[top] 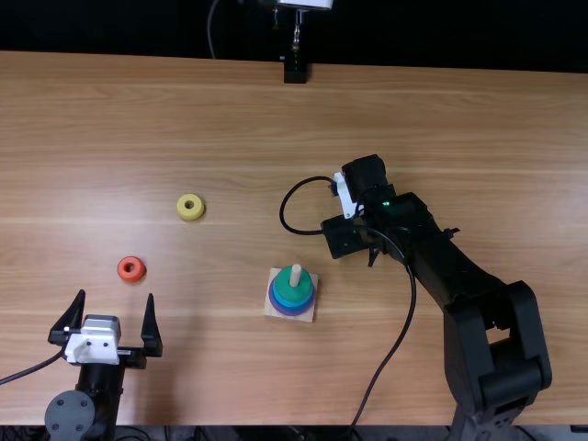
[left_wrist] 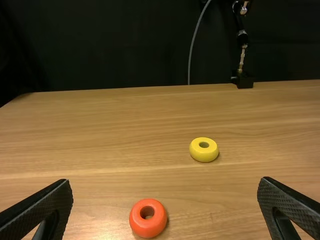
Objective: Build the Hanoi tower: stack the rings onto the peg from bottom to top in this color order: purple, dark blue, light blue, dark green, light green, yellow, orange.
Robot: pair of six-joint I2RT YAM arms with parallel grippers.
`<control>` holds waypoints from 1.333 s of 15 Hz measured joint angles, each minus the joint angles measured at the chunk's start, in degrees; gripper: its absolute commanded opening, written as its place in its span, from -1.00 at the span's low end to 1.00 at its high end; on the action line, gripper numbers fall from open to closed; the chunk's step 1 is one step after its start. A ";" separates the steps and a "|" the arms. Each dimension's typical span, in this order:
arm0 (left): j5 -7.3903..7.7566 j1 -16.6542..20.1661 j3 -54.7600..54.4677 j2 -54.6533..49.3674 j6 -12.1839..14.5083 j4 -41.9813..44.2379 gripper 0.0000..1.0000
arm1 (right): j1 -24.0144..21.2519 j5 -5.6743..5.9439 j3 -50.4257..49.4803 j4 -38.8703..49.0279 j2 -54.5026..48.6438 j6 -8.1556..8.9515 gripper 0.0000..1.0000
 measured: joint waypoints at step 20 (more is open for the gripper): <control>0.00 0.00 0.00 -0.02 -0.02 0.02 1.00 | 0.02 -0.04 2.21 -13.60 -14.73 -0.07 -1.00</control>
